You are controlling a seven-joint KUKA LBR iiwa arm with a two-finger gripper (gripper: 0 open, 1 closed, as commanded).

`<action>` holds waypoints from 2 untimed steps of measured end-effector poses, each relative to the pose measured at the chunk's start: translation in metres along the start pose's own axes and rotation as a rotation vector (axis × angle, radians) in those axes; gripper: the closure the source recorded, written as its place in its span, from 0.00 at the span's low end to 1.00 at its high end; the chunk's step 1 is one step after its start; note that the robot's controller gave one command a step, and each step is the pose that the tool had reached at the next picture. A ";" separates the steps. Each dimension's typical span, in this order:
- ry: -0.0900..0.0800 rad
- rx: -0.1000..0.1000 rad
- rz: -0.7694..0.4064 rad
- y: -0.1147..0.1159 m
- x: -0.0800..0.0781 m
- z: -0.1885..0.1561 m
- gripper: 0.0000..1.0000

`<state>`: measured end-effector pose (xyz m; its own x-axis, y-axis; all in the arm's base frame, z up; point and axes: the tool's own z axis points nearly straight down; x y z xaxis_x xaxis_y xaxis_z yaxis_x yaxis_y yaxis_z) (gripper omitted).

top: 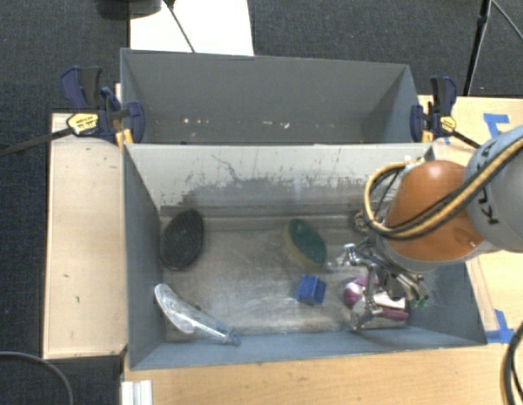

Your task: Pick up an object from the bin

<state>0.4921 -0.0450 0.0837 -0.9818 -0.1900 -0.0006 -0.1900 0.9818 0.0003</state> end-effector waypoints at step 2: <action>-0.016 0.003 -0.136 -0.007 -0.011 0.009 1.00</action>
Offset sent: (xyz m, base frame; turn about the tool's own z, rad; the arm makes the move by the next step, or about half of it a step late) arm 0.0076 -0.0066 -0.0137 -0.1342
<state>0.5046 -0.0502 0.0745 -0.9468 -0.3215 -0.0165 -0.3215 0.9469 -0.0037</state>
